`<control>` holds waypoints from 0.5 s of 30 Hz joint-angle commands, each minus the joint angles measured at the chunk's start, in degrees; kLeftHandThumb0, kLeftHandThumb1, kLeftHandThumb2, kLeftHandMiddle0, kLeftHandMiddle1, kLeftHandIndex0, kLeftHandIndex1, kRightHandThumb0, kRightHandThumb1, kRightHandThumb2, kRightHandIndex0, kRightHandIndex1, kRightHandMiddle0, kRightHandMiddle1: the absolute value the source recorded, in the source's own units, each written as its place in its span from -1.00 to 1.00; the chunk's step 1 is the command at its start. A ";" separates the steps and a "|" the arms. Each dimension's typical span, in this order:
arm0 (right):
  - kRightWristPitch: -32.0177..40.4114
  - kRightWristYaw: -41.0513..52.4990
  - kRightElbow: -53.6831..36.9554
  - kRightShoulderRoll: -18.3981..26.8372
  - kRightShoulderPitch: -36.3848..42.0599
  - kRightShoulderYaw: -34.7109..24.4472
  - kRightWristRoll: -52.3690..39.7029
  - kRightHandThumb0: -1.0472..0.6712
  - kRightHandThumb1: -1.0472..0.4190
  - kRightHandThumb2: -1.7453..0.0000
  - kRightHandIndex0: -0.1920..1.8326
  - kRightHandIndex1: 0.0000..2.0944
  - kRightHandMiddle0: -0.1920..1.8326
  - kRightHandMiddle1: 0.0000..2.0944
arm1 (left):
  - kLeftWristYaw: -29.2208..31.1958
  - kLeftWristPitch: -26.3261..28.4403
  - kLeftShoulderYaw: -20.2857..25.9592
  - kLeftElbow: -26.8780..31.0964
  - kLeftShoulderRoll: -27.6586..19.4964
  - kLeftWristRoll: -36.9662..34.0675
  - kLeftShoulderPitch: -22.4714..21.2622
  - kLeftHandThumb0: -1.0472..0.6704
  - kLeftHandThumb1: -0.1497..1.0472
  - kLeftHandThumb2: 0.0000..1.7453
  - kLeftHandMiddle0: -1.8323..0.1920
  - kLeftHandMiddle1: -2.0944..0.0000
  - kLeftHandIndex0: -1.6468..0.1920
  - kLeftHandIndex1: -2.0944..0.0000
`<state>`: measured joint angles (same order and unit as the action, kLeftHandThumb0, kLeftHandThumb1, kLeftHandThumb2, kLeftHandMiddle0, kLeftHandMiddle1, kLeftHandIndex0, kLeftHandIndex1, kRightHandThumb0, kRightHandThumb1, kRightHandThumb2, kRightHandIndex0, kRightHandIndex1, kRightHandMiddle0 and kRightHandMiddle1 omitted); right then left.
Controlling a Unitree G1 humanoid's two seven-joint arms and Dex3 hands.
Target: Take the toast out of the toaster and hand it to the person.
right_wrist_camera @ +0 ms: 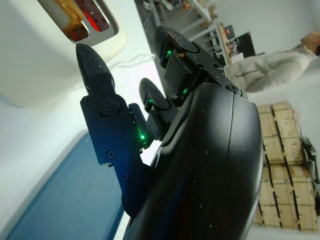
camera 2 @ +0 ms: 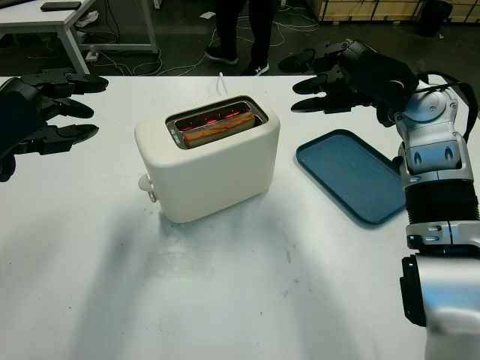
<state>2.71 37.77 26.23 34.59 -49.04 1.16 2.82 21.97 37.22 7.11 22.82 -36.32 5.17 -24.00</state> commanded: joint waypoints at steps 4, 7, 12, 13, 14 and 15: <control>-0.36 0.15 -0.13 -0.44 0.45 -0.28 -0.78 -0.30 -0.63 1.00 -0.10 -0.93 -0.14 -0.99 | -0.48 -1.06 -0.02 0.47 -0.86 0.97 0.84 0.40 0.79 -0.70 0.64 -0.05 0.28 0.68; -0.96 -0.04 -0.25 -0.33 0.53 -0.07 -0.38 -0.31 -0.64 1.00 -0.10 -0.92 -0.14 -0.99 | -0.52 -0.70 0.13 0.51 -0.59 0.83 0.87 0.40 0.79 -0.70 0.64 -0.05 0.28 0.68; -1.13 -0.40 -0.08 -0.47 0.58 -0.05 -0.23 -0.25 -0.63 1.00 -0.09 -0.91 -0.12 -0.98 | -0.27 -0.47 0.51 0.21 -0.41 0.26 0.84 0.40 0.79 -0.68 0.65 -0.04 0.31 0.68; -1.50 -0.38 0.04 -0.40 0.57 0.03 -0.11 -0.25 -0.63 1.00 -0.09 -0.91 -0.12 -0.99 | -0.13 -0.66 0.43 0.11 -0.59 0.31 0.86 0.39 0.79 -0.68 0.65 -0.04 0.31 0.68; -1.85 -0.41 0.11 -0.30 0.57 0.15 0.11 -0.26 -0.63 1.00 -0.09 -0.91 -0.12 -0.99 | -0.10 -0.59 0.31 0.18 -0.69 0.43 0.85 0.39 0.79 -0.68 0.65 -0.04 0.31 0.68; -2.10 -0.42 0.21 -0.25 0.55 0.21 0.23 -0.27 -0.64 1.00 -0.09 -0.91 -0.12 -0.99 | -0.15 -0.39 0.21 0.32 -0.71 0.53 0.82 0.39 0.79 -0.68 0.65 -0.04 0.31 0.68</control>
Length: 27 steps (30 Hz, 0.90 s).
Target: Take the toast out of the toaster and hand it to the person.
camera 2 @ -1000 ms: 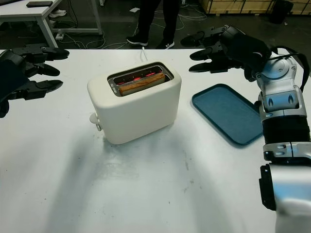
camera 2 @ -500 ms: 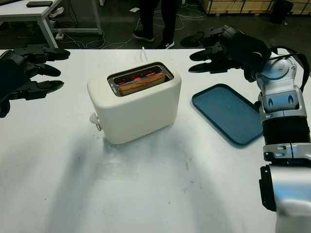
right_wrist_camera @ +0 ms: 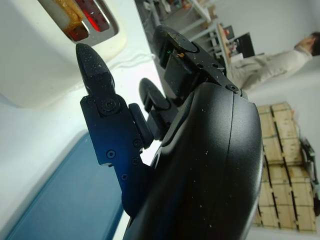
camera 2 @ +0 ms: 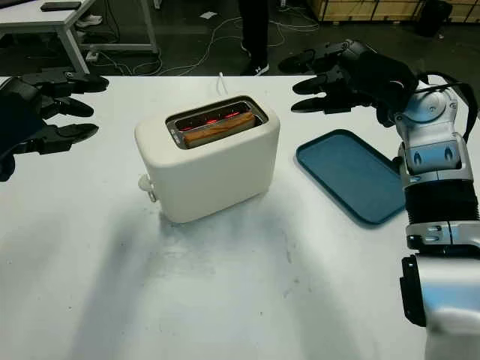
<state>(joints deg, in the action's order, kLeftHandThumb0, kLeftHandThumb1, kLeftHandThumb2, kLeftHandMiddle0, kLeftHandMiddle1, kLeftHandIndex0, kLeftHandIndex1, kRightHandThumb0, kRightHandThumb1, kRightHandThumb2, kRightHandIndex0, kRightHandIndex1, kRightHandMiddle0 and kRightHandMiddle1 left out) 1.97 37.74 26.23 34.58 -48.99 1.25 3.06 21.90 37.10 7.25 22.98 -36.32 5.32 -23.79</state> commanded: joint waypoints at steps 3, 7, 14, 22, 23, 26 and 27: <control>-0.95 -0.43 -0.02 -0.16 0.44 0.28 0.30 -0.28 -0.63 1.00 -0.10 -0.91 -0.12 -0.99 | -0.21 -1.02 -0.05 0.21 -0.80 0.65 0.75 0.42 0.79 -0.68 0.64 -0.05 0.30 0.67; 0.17 -0.39 -0.57 -0.16 0.50 0.18 0.20 -0.26 -0.63 1.00 -0.11 -0.91 -0.13 -1.00 | -0.48 -0.80 0.13 0.23 -0.42 0.51 0.64 0.41 0.79 -0.69 0.64 -0.05 0.30 0.66; -1.25 -0.49 -0.06 -0.12 0.62 0.16 0.13 -0.27 -0.64 1.00 -0.12 -0.92 -0.14 -1.00 | 0.00 0.05 0.25 0.05 -0.46 -0.06 0.17 0.39 0.79 -0.68 0.66 -0.05 0.33 0.66; -0.10 0.07 0.32 -0.31 0.30 -0.12 -0.47 -0.42 -0.65 1.00 -0.11 -0.91 -0.13 -0.99 | -0.02 0.12 0.10 -0.54 -0.44 -0.20 -0.39 0.38 0.79 -0.70 0.66 -0.04 0.33 0.65; 0.03 0.14 0.27 -0.29 0.30 -0.14 -0.54 -0.45 -0.65 1.00 -0.11 -0.91 -0.13 -0.99 | -0.02 0.10 0.05 -0.60 -0.45 -0.17 -0.42 0.39 0.79 -0.70 0.66 -0.04 0.33 0.65; 0.14 0.29 0.16 -0.30 0.36 -0.33 -0.90 -0.46 -0.65 1.00 -0.11 -0.91 -0.13 -1.00 | -0.05 -0.05 0.12 -0.96 -0.20 -0.41 -0.54 0.37 0.79 -0.70 0.65 -0.05 0.33 0.64; 0.23 0.29 0.14 -0.29 0.37 -0.37 -0.96 -0.44 -0.65 1.00 -0.12 -0.92 -0.14 -1.00 | -0.11 0.10 0.06 -0.96 -0.17 -0.39 -0.60 0.36 0.79 -0.71 0.65 -0.05 0.33 0.64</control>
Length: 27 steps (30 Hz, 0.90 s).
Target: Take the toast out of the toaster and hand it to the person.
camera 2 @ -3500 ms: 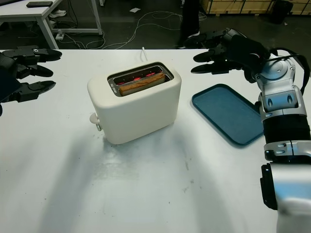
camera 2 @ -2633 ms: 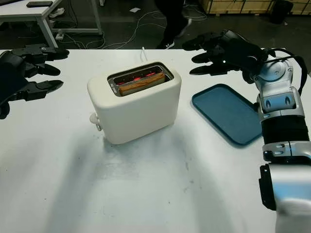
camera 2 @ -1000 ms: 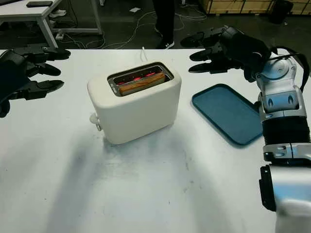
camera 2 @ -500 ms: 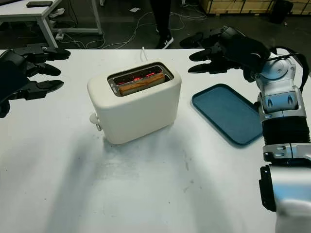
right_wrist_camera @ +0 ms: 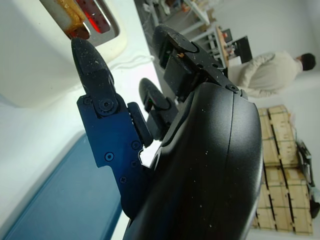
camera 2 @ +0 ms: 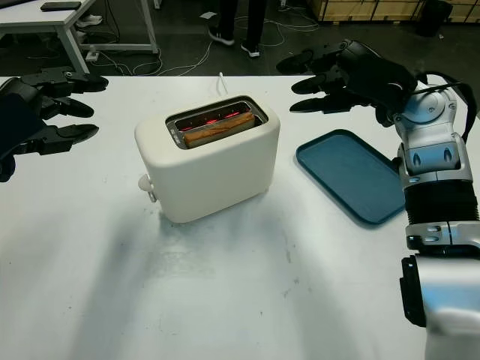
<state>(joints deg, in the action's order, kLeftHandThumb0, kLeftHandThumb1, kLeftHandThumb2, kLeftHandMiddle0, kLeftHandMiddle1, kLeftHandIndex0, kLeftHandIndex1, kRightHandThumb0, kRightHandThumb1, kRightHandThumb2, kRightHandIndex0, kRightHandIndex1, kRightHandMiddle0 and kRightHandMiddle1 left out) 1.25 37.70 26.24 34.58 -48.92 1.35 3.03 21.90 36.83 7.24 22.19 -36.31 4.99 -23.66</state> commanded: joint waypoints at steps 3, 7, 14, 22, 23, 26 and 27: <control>0.72 0.32 0.23 -0.19 0.25 -0.38 -0.79 -0.42 -0.66 1.00 -0.12 -0.92 -0.14 -1.00 | -0.14 1.24 -0.24 0.10 -0.34 0.07 -1.04 0.36 0.79 -0.71 0.66 -0.05 0.34 0.64; 0.58 0.25 0.28 -0.20 0.21 -0.30 -0.66 -0.43 -0.65 1.00 -0.12 -0.92 -0.13 -1.00 | 0.06 2.33 -0.31 0.44 -0.35 -0.17 -1.40 0.36 0.79 -0.69 0.67 -0.04 0.35 0.64; -0.12 0.27 0.49 -0.03 0.21 -0.11 -0.35 -0.41 -0.65 1.00 -0.12 -0.92 -0.14 -1.00 | -0.14 2.39 -0.16 0.46 -0.08 -0.30 -1.16 0.35 0.79 -0.69 0.68 -0.04 0.35 0.64; -0.01 0.33 0.88 -0.35 0.25 -0.46 -0.92 -0.44 -0.65 1.00 -0.12 -0.92 -0.14 -1.00 | -0.13 1.69 -0.05 0.59 -0.15 -0.26 -0.52 0.36 0.79 -0.68 0.68 -0.04 0.36 0.63; -0.28 0.27 0.98 -0.33 0.28 -0.42 -0.83 -0.45 -0.65 1.00 -0.12 -0.91 -0.14 -1.00 | -0.09 1.42 -0.08 0.50 -0.20 -0.23 -0.38 0.36 0.79 -0.67 0.68 -0.04 0.36 0.63; -1.23 0.20 1.21 -0.11 0.25 -0.05 -0.27 -0.44 -0.65 1.00 -0.10 -0.91 -0.13 -1.00 | -0.24 2.42 -0.37 0.49 -0.02 -0.09 -0.38 0.33 0.79 -0.67 0.68 -0.03 0.36 0.63; -1.31 0.27 1.22 -0.05 0.22 0.02 -0.20 -0.45 -0.66 1.00 -0.11 -0.91 -0.13 -1.00 | -0.34 2.68 -0.39 0.53 0.13 -0.11 -0.40 0.33 0.79 -0.67 0.68 -0.03 0.37 0.63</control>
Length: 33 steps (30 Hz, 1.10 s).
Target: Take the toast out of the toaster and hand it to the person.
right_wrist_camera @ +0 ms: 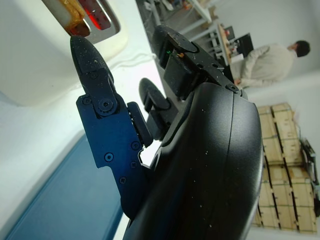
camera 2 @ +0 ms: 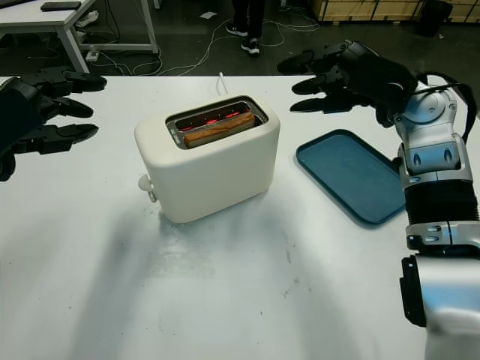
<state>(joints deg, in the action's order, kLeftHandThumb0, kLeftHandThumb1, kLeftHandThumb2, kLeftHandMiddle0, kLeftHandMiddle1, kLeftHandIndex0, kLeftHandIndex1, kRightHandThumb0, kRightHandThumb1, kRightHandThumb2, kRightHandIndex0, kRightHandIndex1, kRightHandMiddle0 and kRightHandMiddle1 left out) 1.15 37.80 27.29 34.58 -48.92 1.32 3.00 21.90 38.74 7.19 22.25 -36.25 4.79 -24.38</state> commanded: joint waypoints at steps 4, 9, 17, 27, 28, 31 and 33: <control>-0.99 0.17 -0.09 0.17 0.19 0.21 0.13 -0.44 -0.66 1.00 -0.12 -0.92 -0.14 -1.00 | -0.35 0.82 -0.09 0.90 0.28 -0.13 0.36 0.35 0.79 -0.65 0.68 -0.03 0.37 0.63; -1.41 -0.01 -0.10 0.18 0.46 0.05 0.12 -0.42 -0.65 1.00 -0.10 -0.91 -0.13 -0.99 | -0.43 0.33 0.05 1.19 0.24 0.02 0.79 0.37 0.79 -0.64 0.70 -0.02 0.38 0.63; -0.92 -0.03 -0.29 0.02 0.40 0.09 0.14 -0.42 -0.65 1.00 -0.11 -0.91 -0.13 -1.00 | -0.33 -0.73 0.35 0.93 0.08 -0.02 1.08 0.37 0.79 -0.66 0.69 -0.04 0.37 0.62; -0.70 0.39 -0.02 0.05 0.31 -0.13 -0.32 -0.42 -0.65 1.00 -0.11 -0.92 -0.14 -1.00 | -0.25 -0.60 0.27 1.27 -0.20 0.20 1.16 0.35 0.79 -0.67 0.67 -0.03 0.37 0.61; -0.54 0.35 -0.13 0.03 0.31 -0.13 -0.32 -0.41 -0.65 1.00 -0.11 -0.92 -0.14 -1.00 | -0.17 -0.86 0.26 1.23 -0.34 0.23 1.20 0.35 0.79 -0.67 0.67 -0.03 0.37 0.61; -1.34 0.11 -0.06 0.12 0.31 0.12 0.12 -0.41 -0.65 1.00 -0.11 -0.91 -0.13 -1.00 | -0.15 -1.46 0.35 1.08 -0.41 0.22 1.28 0.37 0.79 -0.67 0.67 -0.04 0.37 0.61; -2.22 -0.11 0.12 0.18 0.33 0.36 0.55 -0.42 -0.66 1.00 -0.10 -0.91 -0.13 -1.00 | -0.29 -1.10 0.52 1.19 -0.19 0.06 1.21 0.37 0.79 -0.67 0.67 -0.04 0.37 0.61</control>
<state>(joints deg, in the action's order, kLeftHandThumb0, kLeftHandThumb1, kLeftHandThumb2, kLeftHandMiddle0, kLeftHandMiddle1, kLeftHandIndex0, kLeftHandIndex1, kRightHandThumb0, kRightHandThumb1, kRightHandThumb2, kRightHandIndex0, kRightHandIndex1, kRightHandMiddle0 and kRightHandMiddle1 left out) 0.37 37.80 27.31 34.59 -48.92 1.42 3.25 21.89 38.20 7.27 23.06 -36.08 4.78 -23.79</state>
